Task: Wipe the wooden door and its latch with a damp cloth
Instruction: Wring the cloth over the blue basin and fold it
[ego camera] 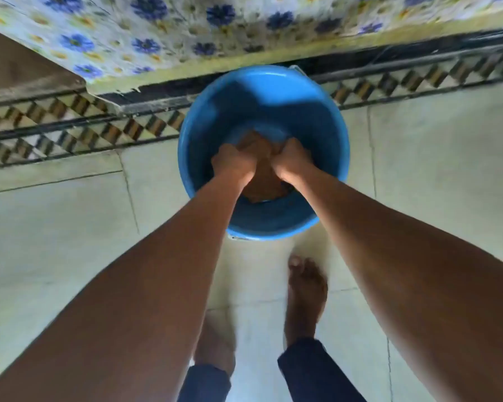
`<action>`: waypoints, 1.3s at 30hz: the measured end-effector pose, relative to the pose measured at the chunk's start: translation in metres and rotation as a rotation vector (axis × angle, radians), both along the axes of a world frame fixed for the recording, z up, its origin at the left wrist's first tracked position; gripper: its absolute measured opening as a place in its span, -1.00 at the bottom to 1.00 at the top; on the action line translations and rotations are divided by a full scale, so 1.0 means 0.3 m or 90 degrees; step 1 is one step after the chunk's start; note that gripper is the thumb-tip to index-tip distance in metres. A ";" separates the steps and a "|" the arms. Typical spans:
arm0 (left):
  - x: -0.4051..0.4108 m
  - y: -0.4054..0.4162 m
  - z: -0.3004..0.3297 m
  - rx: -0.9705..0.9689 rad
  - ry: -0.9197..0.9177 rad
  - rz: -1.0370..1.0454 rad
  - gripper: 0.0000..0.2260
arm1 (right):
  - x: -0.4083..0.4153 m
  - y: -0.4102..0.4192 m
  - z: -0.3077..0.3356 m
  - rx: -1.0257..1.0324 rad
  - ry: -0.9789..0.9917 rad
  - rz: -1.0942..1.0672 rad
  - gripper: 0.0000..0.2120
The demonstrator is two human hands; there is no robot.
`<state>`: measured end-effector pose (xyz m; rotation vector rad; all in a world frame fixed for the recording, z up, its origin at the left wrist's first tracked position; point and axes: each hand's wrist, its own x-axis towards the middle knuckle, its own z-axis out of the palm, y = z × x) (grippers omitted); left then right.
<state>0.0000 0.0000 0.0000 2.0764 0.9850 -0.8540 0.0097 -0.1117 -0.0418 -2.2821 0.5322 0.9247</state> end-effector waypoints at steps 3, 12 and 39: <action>0.001 -0.010 -0.084 -0.025 0.019 0.052 -0.54 | 0.038 0.006 -0.092 0.011 0.072 0.002 -0.61; -0.001 -0.044 -0.196 -0.041 -0.005 0.215 -0.61 | 0.062 0.024 -0.193 0.020 0.009 -0.092 -0.73; -0.384 0.349 1.523 -0.507 -0.315 0.364 -0.71 | -0.231 0.160 1.708 0.345 -0.167 -0.032 -0.63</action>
